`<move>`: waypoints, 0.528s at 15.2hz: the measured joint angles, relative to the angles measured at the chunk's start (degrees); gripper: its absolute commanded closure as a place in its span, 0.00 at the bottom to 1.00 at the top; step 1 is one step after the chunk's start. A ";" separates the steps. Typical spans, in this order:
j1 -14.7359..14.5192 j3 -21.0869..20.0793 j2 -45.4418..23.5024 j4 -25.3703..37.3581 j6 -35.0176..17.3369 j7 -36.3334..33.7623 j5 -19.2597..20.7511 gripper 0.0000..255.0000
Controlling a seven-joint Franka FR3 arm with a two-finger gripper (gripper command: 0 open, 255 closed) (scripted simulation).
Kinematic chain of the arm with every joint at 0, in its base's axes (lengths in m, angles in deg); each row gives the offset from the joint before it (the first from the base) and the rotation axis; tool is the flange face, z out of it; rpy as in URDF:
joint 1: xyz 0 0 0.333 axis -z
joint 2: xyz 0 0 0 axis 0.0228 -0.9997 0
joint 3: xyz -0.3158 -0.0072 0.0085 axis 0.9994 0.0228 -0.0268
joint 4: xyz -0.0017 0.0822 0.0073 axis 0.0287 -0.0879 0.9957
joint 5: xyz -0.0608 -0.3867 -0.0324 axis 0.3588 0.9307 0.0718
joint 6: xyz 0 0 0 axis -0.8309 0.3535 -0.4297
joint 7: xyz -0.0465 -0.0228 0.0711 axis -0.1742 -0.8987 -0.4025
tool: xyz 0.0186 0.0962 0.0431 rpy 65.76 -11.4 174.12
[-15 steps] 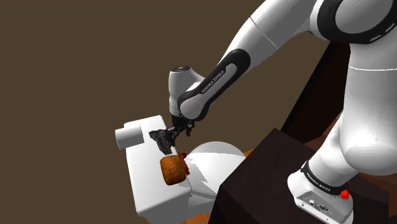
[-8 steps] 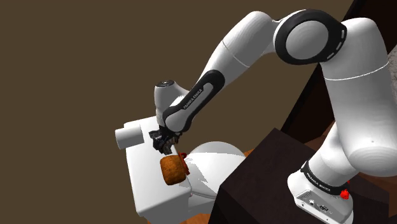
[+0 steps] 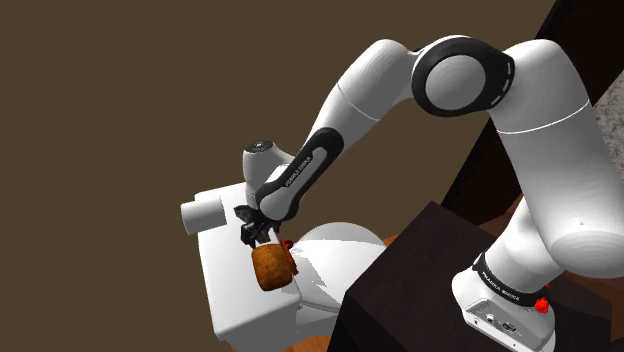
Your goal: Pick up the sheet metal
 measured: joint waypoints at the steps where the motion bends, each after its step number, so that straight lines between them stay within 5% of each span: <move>1: -0.03 0.04 -0.21 0.13 -0.08 -0.01 0.02 1.00; 8: 0.13 0.35 0.24 -0.15 0.06 -0.15 0.10 1.00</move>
